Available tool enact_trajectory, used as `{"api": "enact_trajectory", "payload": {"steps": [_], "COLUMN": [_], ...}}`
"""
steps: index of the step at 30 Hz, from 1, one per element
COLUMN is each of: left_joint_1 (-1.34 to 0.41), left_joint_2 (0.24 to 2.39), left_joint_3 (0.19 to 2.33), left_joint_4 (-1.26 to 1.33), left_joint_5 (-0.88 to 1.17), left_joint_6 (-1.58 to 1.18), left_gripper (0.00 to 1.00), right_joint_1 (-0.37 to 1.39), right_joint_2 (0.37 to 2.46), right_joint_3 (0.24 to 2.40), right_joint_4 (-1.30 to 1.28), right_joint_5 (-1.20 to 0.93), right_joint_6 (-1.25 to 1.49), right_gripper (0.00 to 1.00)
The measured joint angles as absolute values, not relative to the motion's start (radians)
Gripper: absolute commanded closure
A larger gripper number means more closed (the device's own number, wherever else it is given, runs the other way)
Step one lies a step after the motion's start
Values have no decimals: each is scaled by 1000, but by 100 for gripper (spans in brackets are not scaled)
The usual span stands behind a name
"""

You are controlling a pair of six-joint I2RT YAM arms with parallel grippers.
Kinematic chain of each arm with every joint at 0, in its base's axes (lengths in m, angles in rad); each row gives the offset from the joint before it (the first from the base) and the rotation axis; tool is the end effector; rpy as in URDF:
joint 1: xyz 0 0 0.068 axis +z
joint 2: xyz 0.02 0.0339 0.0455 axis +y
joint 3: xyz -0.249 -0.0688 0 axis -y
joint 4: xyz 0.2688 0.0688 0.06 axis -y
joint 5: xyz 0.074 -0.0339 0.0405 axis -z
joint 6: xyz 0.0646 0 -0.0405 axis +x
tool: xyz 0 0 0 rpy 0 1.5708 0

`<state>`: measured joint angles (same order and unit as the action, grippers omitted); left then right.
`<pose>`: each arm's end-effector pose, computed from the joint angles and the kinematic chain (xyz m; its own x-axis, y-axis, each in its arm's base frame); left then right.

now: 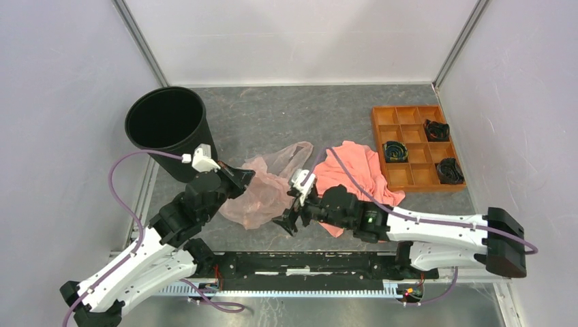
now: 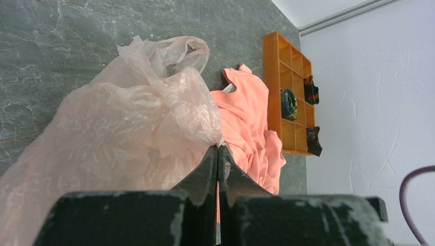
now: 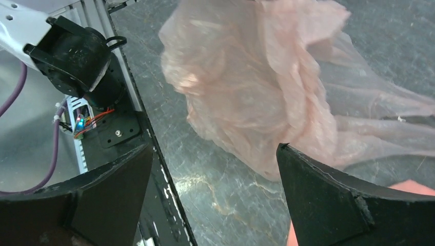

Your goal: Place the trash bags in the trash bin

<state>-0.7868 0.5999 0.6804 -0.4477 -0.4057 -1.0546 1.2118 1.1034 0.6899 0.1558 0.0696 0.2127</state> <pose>0.1607 -0.1251 0.2876 -0.4648 -0.6656 -0.5839 -0.0277 0.6701 -0.7418 0.1138 0.2905 0.2474 -0.2797 -0.1460 -0.9489 -0.8709 0.4545 0.1868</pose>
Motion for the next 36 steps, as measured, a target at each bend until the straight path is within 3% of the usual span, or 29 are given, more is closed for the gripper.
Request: {"api": "enact_trajectory", "payload": {"steps": [5,10,13,15,17,19,29,36], "left_joint_1": [-787,-787,-787,-787,-787,-787,-787,-786], "left_joint_2": [611,614,618,622,627,638,733,868], "left_joint_3": [681,681,682,684,694,722,990,1229], "left_joint_4": [-446,-437,-435,-437,-441,-457,-554,-575], "left_joint_5": [-400,-389,-389,-389,-391,-398,-521,-574], "left_joint_6": [-1055,-1055,-1055,-1055,-1054,-1053,-902,-743], "left_gripper": [98,98,98,98,98,98,98,98], "right_joint_1": [1353,1431,1434,1433,1431,1432,1440,1440], "right_joint_2": [1209,1338,1396,1425,1448,1454,1383,1408], "right_joint_3": [756,847,865,864,852,811,424,410], "right_joint_4": [213,262,299,306,320,350,493,613], "right_joint_5": [209,278,318,338,339,332,200,242], "right_joint_6": [110,-81,-163,-192,-206,-211,-152,-103], "right_gripper": [2,15,38,68,90,99,100,100]}}
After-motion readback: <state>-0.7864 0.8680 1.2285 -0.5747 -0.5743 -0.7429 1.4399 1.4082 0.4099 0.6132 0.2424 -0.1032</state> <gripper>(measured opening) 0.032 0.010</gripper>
